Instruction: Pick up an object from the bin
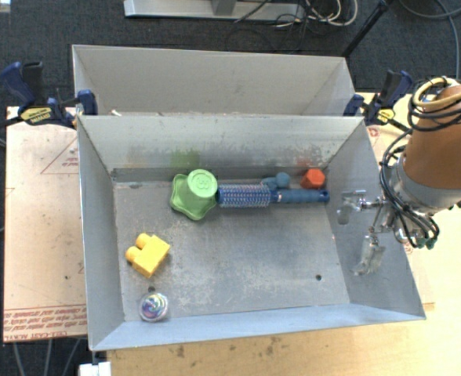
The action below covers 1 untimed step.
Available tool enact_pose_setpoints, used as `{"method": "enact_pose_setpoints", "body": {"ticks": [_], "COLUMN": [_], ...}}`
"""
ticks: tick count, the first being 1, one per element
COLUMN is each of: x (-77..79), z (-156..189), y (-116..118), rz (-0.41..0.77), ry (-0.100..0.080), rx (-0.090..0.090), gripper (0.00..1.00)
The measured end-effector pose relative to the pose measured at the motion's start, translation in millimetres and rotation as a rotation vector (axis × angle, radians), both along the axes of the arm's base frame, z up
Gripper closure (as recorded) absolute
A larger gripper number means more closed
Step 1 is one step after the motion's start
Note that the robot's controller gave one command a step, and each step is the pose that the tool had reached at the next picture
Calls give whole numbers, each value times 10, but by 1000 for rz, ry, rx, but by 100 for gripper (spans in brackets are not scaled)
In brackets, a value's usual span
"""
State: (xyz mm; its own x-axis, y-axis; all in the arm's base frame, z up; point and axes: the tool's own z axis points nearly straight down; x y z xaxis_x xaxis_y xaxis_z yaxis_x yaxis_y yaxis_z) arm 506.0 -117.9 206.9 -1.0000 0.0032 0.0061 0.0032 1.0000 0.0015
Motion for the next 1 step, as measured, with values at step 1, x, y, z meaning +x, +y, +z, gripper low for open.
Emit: {"method": "enact_pose_setpoints", "body": {"ticks": [1], "x": [884], "z": [-1400], "y": [435], "rz": [150], "ry": [-8], "rx": [0], "gripper": [0]}}
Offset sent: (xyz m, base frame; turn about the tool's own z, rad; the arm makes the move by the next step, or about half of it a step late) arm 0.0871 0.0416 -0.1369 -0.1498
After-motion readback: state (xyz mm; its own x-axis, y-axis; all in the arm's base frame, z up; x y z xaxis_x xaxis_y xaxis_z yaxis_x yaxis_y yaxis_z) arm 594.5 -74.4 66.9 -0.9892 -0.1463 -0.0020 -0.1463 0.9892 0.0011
